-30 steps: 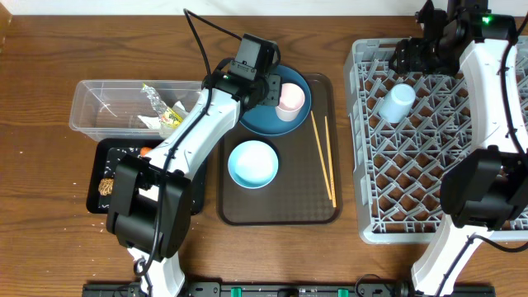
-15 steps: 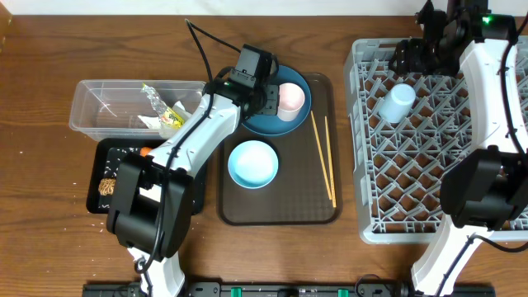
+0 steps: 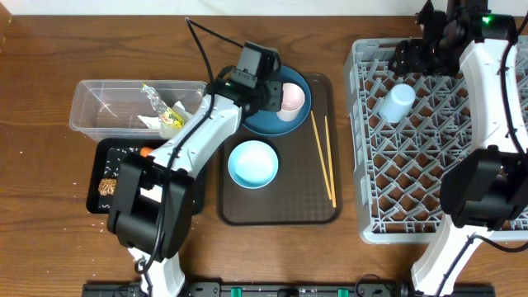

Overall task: Sort waste into correct bins and load items into the dishwasher rack
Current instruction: 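Reach the left gripper to the pink cup and grasp its rim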

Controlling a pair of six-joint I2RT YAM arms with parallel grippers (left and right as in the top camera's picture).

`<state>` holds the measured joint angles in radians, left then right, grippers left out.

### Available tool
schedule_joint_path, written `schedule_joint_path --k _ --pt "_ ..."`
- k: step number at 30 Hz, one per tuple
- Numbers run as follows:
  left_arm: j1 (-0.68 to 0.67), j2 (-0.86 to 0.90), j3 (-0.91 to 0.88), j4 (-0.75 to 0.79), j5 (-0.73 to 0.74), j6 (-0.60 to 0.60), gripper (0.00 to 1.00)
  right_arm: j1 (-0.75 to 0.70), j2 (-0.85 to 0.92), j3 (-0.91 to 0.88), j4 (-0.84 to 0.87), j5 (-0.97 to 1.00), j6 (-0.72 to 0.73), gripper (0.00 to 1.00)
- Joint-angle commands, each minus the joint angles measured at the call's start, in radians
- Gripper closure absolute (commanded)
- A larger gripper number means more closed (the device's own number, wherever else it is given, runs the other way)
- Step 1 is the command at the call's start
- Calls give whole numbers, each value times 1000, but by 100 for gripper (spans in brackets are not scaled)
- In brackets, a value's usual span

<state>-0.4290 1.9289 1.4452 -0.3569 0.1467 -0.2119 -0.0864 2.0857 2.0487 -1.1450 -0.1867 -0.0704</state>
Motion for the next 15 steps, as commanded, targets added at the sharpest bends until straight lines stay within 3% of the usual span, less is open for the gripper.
schedule_joint_path --k 1,15 --pt "-27 18 -24 2 7 -6 59 16 -25 17 -3 -5 -14 20" --pt "-39 91 -31 31 -29 -6 60 16 -25 17 -11 -5 -14 20"
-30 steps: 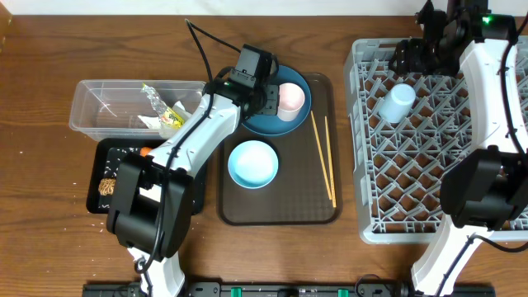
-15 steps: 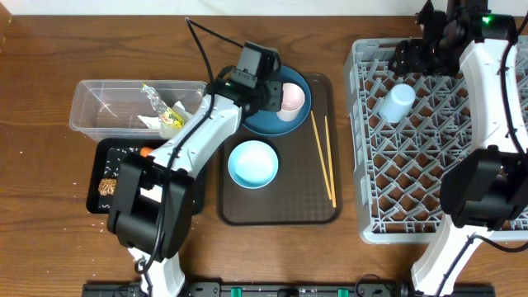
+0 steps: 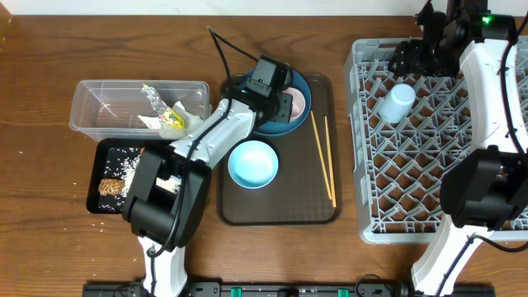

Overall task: Sort waste into correct bins and load items into the dishwasher rack
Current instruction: 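Reach the left gripper to the pink cup and grasp its rim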

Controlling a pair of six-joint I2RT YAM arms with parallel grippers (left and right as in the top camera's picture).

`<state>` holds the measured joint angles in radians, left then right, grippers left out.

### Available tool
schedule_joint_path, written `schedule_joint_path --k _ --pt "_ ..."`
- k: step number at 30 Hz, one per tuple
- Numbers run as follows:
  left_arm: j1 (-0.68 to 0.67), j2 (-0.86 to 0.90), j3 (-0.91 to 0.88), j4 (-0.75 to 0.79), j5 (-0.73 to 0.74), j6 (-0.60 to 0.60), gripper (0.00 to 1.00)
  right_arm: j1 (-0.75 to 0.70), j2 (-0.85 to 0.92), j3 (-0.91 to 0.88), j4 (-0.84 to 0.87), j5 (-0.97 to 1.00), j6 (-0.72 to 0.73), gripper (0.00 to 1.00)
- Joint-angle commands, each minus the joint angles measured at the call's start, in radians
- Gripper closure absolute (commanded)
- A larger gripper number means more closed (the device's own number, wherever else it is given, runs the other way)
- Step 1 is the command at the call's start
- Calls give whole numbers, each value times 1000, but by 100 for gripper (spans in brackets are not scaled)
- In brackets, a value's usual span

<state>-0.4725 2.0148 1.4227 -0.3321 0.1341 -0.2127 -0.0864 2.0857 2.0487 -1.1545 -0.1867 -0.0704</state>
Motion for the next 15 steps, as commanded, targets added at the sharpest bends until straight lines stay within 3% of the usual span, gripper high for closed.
schedule_joint_path --k 1,3,8,15 --pt "4 5 -8 6 -16 -6 64 16 -25 17 -1 -5 -14 20" --pt "5 5 -8 5 -16 -6 75 16 -25 17 -1 -5 -14 20" --pt "7 3 -6 10 -16 -5 93 16 -25 17 -1 -5 -14 17" --pt "64 -82 28 15 24 -5 94 16 -25 17 3 -6 -13 18"
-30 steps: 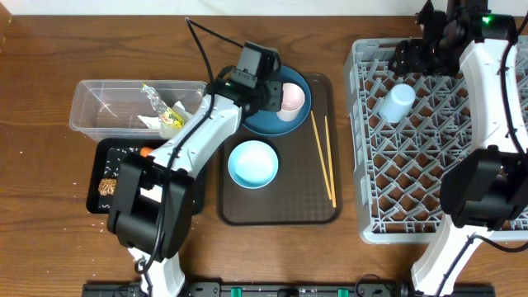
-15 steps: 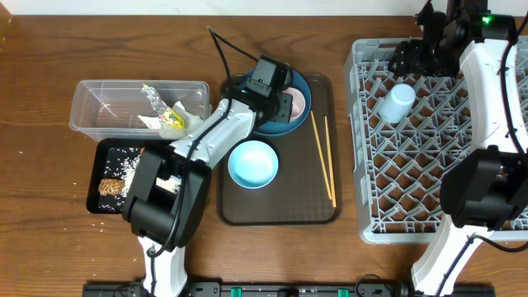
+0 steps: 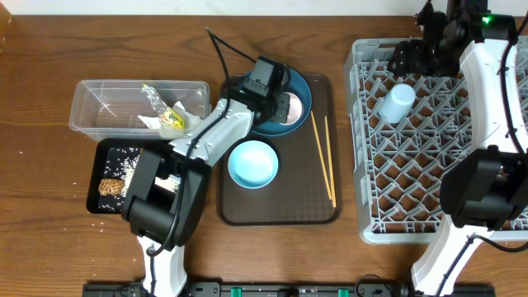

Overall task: Sort waste into correct bins and load items into the dishwasher rack
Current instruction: 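Reach the left gripper to the pink cup and grasp its rim, then lift the pink cup with the left gripper and raise it upward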

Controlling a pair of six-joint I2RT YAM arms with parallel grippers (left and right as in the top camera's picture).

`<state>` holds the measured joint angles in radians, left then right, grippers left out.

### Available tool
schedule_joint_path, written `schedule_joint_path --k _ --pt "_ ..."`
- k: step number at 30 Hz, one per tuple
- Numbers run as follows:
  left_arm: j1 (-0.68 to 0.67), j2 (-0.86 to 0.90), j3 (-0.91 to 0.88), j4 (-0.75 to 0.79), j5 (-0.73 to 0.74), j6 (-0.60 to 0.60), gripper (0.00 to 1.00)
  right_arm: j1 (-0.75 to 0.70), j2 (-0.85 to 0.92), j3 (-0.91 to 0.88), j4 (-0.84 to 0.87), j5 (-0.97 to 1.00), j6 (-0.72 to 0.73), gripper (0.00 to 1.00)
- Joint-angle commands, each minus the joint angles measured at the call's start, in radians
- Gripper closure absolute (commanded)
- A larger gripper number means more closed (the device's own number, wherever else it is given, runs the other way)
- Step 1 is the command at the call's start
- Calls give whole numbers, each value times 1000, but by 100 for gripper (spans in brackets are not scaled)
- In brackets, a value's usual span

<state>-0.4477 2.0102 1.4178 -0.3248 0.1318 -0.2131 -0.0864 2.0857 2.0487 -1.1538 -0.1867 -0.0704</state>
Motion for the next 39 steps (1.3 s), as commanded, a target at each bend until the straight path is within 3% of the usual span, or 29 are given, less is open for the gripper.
schedule_joint_path --k 1,7,12,19,29,39 --pt "55 -95 39 17 65 -5 94 16 -25 17 5 -8 -13 17" --pt "183 -174 43 148 497 -29 94 16 -25 17 41 -217 -52 17" --pt "273 -166 43 265 870 -74 94 16 -25 17 67 -667 -275 13" --pt "307 -164 43 445 1223 -115 94 27 -25 17 72 -1121 -551 9" --pt "299 -164 43 546 1279 -129 94 137 -25 17 182 -1221 -593 1" --pt "301 -164 42 579 1270 -129 94 247 -25 17 235 -1266 -593 1"
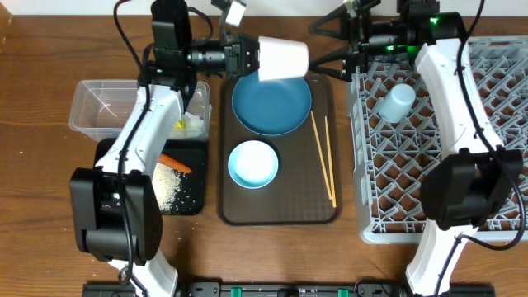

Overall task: Sort waste into correct bins and load items into the dishwasher rack
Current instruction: 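Lift the pink cup with the left gripper and raise it upward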

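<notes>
My left gripper (250,56) is shut on a pale cup (283,58), which it holds on its side, high over the far edge of the blue plate (272,107). From the right, my right gripper (323,41) faces the cup's base with its fingers spread open, close to the cup but apart from it. On the brown tray (276,210) lie the plate, a light-blue bowl (253,163) and a pair of chopsticks (323,157). The dishwasher rack (445,165) stands at the right with a white cup (398,103) lying in it.
At the left stands a clear bin (107,107) with wrappers (177,120) at its right end. In front of it a black tray (157,186) holds rice and a carrot piece (175,162). Cables hang behind both arms.
My left gripper was down on the cup on the blue plate; now it holds the cup high by the tray's far edge. My right gripper has moved left from the rack's corner and stands open by the cup.
My left gripper first hovered at the plate's left rim beside the pink-white cup. Then it was at the cup and stayed there, while the right arm rested over the rack's far corner. Now the cup is off the plate, held between both grippers.
</notes>
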Controlling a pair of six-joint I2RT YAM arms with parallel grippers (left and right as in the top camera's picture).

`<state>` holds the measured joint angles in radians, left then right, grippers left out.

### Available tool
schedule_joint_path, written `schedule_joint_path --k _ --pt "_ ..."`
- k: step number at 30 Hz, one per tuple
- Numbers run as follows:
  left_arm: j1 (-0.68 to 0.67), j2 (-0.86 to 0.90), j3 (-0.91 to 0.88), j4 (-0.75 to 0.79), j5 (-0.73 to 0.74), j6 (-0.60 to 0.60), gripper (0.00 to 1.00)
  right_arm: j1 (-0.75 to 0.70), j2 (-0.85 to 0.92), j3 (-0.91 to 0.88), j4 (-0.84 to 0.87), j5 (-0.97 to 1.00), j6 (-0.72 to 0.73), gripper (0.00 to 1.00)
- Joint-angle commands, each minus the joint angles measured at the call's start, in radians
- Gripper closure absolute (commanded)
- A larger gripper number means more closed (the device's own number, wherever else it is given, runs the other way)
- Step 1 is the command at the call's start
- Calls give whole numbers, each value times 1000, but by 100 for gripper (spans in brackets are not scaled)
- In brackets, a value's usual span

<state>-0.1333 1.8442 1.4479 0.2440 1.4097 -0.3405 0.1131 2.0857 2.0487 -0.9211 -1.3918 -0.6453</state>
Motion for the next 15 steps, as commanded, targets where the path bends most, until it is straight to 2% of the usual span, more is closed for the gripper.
schedule_joint_path --k 1,15 --pt "-14 2 12 14 -8 -2 93 56 -25 17 1 -61 -18 1" --pt "92 2 13 106 -11 -66 94 44 -25 17 -5 -60 -14 1"
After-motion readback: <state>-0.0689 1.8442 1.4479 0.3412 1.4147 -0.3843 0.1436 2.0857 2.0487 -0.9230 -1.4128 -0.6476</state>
